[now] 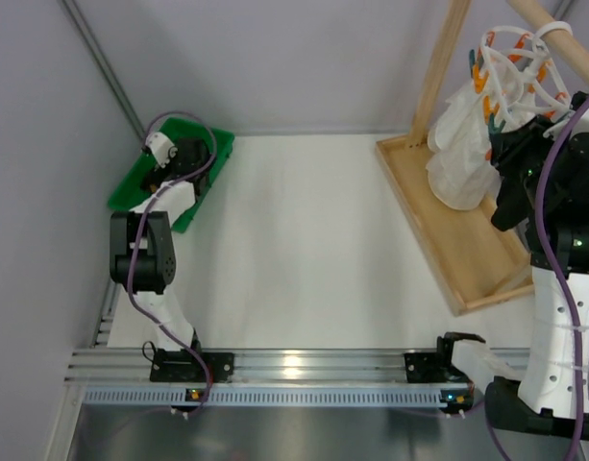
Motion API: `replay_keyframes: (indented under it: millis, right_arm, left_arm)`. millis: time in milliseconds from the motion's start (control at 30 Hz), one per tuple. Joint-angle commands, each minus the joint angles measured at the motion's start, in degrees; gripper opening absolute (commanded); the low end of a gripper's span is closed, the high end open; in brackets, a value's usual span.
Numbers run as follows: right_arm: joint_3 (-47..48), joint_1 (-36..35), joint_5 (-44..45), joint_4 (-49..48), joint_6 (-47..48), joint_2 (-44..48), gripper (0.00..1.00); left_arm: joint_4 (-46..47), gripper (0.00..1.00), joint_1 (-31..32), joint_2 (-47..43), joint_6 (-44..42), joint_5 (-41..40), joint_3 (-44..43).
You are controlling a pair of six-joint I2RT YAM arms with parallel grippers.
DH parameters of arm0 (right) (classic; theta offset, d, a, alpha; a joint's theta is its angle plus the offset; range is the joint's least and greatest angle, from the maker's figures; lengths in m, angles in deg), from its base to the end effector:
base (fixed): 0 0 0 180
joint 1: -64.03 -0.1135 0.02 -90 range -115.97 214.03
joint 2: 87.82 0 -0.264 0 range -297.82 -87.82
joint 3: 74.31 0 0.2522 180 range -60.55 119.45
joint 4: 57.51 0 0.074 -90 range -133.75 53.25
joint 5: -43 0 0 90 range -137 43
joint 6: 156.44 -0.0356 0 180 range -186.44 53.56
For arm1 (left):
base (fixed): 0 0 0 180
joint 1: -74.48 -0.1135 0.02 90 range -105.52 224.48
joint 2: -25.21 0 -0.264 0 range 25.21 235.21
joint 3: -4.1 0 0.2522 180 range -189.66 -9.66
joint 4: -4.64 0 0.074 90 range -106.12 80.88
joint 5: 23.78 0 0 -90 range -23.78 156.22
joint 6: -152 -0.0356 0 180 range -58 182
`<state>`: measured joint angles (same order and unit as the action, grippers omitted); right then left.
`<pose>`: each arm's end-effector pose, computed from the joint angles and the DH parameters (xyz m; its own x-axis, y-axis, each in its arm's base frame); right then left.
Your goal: Remove the socks clipped to the hanger
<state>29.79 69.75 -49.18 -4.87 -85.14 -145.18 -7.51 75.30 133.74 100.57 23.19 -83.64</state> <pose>0.1588 -0.0145 0.5082 -0.0770 0.3297 -0.9409 0.0915 0.9421 0.3226 0.4239 0.0182 0.2199 -0.0746 -0.4547 -0.8875 -0.7785 0.5827 -0.2331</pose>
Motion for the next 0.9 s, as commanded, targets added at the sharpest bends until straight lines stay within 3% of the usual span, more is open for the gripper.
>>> replay_keyframes:
  millis: [0,100,267,367,500,600,767,867]
  right_arm:
    - [-0.61,-1.41,-2.4,-1.17,0.15,-0.21,0.0]
    - [-0.7,-1.5,-2.39,-0.29,0.07,0.06,0.0]
    - [0.44,-1.85,-2.4,2.34,0.5,0.14,0.0]
    - [1.32,-2.02,-2.31,5.15,1.21,-0.12,0.01]
    - [1.41,-2.11,-2.57,7.62,2.0,-0.73,0.05]
    - [1.85,-2.11,-2.66,8.94,2.35,-1.34,0.06]
    - [4.05,-2.11,-5.55,11.05,2.09,-2.58,0.06]
    - [4.93,-2.11,-8.02,11.23,1.21,-2.93,0.06]
  left_arm:
    - [0.33,0.98,2.95,-7.1,-2.42,0.92,-0.11]
    - [0.06,0.98,6.64,-9.73,-8.91,1.9,-2.13]
    - [0.5,0.98,23.41,-13.25,-14.57,0.57,-3.37]
    - [4.53,0.98,33.17,-11.95,-14.48,7.23,-3.55]
    - [12.09,0.96,45.65,-5.54,-21.23,15.76,-8.27]
    - [15.26,0.89,53.56,0.53,-23.53,30.93,-14.95]
    - [21.06,0.84,57.27,9.74,-23.8,49.06,-23.83]
    - [21.25,0.92,58.77,15.38,-26.96,51.89,-31.3]
